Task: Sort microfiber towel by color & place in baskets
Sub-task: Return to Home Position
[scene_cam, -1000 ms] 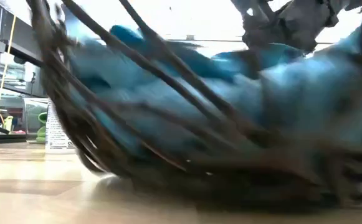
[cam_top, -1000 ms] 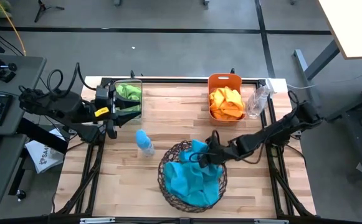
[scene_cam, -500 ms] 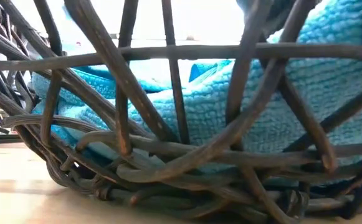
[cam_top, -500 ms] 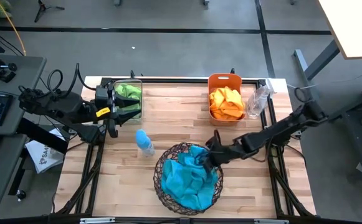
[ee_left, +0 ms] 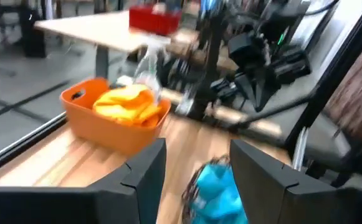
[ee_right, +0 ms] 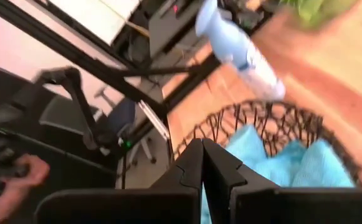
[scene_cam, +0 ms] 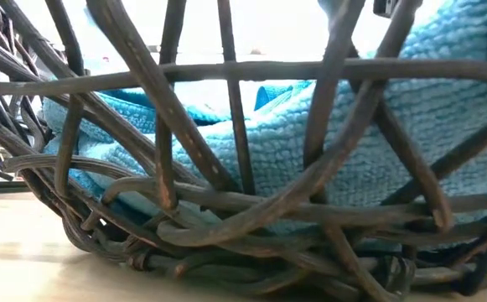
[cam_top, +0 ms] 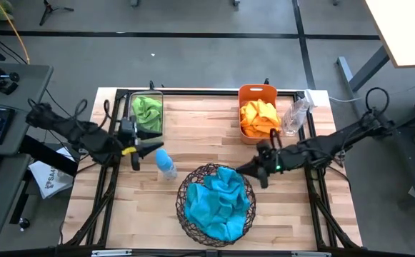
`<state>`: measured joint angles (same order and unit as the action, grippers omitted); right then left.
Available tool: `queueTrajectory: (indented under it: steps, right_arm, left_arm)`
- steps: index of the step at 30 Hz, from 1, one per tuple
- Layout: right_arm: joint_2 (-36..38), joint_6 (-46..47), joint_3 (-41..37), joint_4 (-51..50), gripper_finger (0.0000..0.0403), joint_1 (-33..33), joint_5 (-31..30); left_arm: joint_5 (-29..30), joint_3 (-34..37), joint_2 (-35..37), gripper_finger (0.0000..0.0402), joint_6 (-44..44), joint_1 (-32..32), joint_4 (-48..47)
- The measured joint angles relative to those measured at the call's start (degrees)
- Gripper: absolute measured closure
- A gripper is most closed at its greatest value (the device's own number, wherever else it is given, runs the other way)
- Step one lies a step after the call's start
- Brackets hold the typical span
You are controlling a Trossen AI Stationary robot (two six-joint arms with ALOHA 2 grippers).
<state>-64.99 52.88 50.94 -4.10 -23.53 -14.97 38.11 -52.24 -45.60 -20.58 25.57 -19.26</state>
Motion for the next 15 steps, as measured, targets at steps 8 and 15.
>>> queueTrajectory:
  steps: [8, 15]
  right_arm:
    - [4.35, -1.98, 0.00, -0.84, 0.0403, 0.29, -6.07]
    - [4.35, -1.94, 0.00, -1.03, 0.0403, 2.02, -6.03]
  left_arm:
    - [-9.50, 30.32, 13.66, 0.0331, 7.15, -7.77, 41.32]
    - [-13.06, 44.93, 28.84, 0.0391, 2.75, -14.89, 47.83]
